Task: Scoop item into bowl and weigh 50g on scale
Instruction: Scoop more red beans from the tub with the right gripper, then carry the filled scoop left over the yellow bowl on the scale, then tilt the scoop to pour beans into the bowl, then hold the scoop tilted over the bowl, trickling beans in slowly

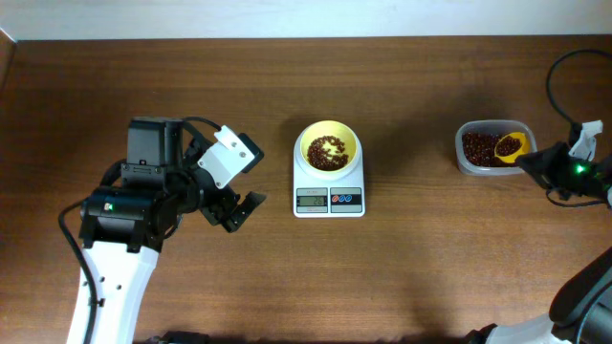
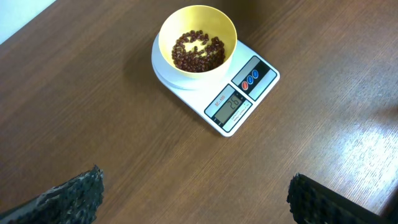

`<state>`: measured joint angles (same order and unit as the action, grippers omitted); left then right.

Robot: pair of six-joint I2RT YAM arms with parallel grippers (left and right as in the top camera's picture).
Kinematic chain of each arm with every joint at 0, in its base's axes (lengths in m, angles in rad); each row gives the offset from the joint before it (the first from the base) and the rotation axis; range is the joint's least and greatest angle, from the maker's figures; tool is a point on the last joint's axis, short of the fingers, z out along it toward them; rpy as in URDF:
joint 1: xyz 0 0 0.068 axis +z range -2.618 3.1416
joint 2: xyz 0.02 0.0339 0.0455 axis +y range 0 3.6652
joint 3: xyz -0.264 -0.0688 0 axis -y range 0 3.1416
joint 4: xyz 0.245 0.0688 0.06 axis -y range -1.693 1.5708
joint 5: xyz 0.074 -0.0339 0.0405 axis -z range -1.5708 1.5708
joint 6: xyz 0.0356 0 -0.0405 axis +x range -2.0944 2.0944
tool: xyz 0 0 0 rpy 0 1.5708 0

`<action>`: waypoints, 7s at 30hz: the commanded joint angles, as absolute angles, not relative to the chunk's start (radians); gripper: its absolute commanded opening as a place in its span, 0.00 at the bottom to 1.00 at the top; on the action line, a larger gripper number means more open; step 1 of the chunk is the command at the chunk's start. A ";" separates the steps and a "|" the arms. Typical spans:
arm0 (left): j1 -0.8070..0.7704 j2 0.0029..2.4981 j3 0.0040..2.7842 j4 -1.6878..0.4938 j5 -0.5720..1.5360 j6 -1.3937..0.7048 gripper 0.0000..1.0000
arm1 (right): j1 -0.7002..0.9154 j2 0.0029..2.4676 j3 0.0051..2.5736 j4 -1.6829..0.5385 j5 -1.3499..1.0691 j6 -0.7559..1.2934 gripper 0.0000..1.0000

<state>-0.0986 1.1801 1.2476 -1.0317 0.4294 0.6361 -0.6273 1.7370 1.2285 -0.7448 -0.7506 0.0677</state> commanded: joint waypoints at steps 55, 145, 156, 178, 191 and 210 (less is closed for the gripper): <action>-0.096 1.180 1.265 -1.031 0.429 0.652 0.99 | -0.077 1.706 1.246 -0.669 -1.252 0.057 0.04; -0.096 1.180 1.265 -1.031 0.429 0.652 0.99 | 0.315 1.656 1.296 -0.543 -0.414 -0.128 0.04; -0.096 1.180 1.265 -1.031 0.429 0.652 0.99 | 0.315 1.656 1.296 -0.542 -0.414 -0.128 0.04; -0.095 1.180 1.265 -1.031 0.429 0.652 0.99 | 0.333 1.655 1.296 -0.550 -0.406 -0.123 0.04; -0.096 1.180 1.265 -1.031 0.429 0.652 0.99 | 0.355 1.649 1.343 -0.588 -0.331 -0.123 0.04; -0.096 1.180 1.265 -1.031 0.429 0.652 0.99 | 0.393 1.651 1.343 -0.602 -0.276 -0.124 0.04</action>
<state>-0.0986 1.1801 1.2476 -1.0317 0.4294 0.6361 0.3767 1.6810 1.3201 -0.6121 -0.2970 -0.1158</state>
